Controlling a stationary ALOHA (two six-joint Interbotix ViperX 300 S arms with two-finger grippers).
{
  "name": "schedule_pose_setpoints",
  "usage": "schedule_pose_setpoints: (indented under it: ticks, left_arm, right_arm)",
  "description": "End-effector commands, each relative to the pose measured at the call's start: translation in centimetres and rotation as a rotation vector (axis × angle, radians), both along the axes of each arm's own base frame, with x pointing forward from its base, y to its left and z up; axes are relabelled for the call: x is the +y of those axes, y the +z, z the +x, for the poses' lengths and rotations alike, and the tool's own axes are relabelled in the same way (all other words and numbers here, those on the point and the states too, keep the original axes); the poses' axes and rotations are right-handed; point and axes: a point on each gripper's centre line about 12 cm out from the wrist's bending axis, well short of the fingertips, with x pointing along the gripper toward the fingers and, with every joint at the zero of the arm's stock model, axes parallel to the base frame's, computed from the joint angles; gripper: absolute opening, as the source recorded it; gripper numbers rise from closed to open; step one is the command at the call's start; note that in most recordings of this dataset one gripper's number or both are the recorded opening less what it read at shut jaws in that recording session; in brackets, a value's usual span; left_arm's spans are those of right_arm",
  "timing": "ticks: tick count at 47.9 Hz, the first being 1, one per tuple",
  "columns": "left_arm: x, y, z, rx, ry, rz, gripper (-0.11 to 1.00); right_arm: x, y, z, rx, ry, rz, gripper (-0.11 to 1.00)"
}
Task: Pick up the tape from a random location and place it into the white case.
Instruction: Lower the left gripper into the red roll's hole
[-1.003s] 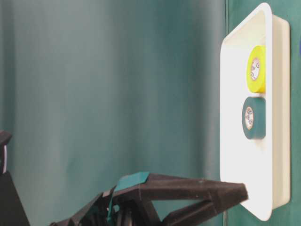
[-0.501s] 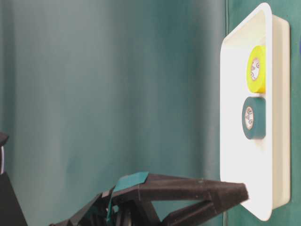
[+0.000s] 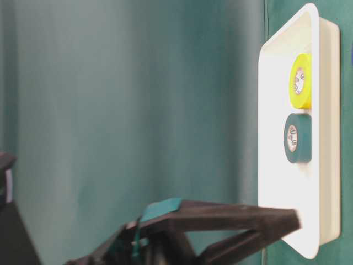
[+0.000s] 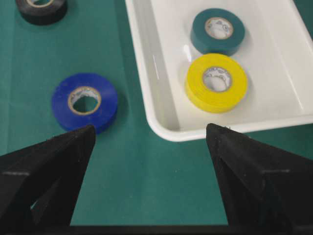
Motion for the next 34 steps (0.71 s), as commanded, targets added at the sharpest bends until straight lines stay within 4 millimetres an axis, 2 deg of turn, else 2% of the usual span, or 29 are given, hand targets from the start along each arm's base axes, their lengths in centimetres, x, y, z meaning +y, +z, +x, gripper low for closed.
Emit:
schedule_pose_setpoints:
  ticks: [1, 34]
  left_arm:
    - [-0.3, 0.4, 0.2, -0.034, -0.005, -0.010, 0.95]
    - [-0.8, -7.9, 0.0, 0.048, -0.023, 0.020, 0.95]
  right_arm:
    - [-0.1, 0.9, 0.3, -0.019, -0.004, 0.000, 0.86]
    - [-0.1, 0.4, 0.4, -0.001, -0.004, 0.002, 0.86]
